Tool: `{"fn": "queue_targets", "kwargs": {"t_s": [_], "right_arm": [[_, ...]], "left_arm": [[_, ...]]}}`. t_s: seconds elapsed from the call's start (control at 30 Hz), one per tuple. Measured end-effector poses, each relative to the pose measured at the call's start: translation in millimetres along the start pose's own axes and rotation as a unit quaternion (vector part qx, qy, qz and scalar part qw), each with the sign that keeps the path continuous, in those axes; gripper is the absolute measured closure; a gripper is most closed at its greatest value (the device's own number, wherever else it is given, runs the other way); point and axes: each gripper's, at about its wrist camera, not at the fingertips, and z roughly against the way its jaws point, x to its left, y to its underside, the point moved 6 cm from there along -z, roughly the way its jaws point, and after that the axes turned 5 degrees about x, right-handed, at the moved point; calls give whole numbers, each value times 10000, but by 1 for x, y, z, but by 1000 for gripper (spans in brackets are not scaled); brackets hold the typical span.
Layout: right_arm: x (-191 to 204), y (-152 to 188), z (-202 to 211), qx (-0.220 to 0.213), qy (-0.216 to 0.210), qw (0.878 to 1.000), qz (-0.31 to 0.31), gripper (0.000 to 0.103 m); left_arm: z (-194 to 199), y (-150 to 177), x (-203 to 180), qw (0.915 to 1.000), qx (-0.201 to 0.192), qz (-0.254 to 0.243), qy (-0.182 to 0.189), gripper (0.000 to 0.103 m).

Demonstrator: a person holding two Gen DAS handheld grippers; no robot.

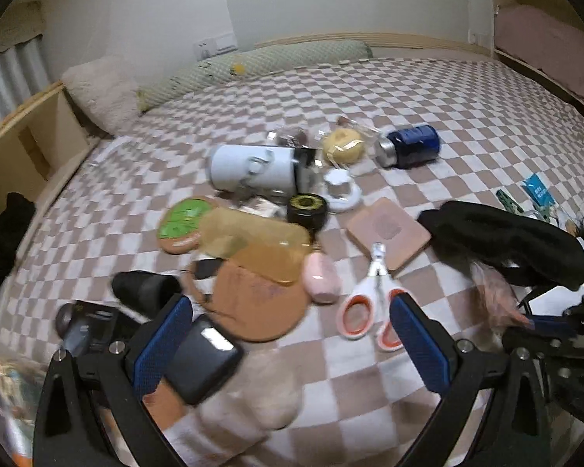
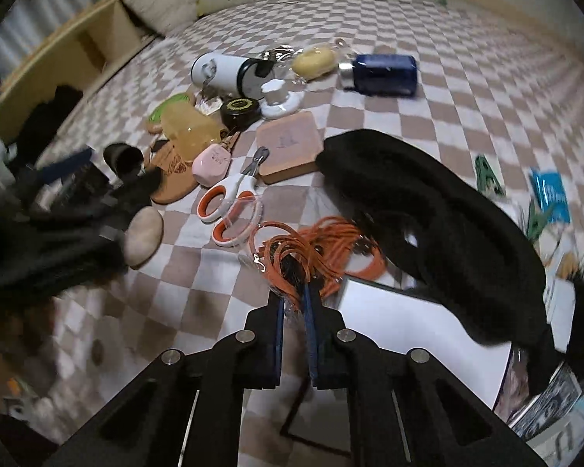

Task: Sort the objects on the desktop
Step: 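Lift the orange cable with the right gripper while the left gripper grasps the white-orange scissors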

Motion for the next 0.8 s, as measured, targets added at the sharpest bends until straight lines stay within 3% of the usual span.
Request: {"fn": "queue_targets", "kwargs": {"t_s": [0.1,0.17,0.23,0.3,0.4,0.5,0.6,0.8], "right_arm": [[-5,2,3,29,-208,9997,-132,93],[-6,3,6,44,-301,9994,-161,93],[-5,4,8,32,-325,9994,-126,93],[-5,4,8,37,-360,9993,-126,93],[-7,3,5,63,-424,9989,-181,93],[-8,2,2,90,-458,9987,-225,93],[-8,2,-1,121,-500,9983,-259,93],[-8,2,-1,119,-506,9983,-245,93]], "left_arm": [[-18,5,-20,9993,209,-249,164,18],[-30,8,-30,9984,301,-419,231,22],[-39,10,-35,9972,361,-582,288,35],[-49,12,-35,9962,468,-616,396,43],[-54,14,-32,9955,515,-549,581,44],[-54,15,-32,9945,495,-509,765,59],[-53,15,-36,9936,459,-578,852,65],[-47,20,-56,9893,377,-1027,969,65]]}}
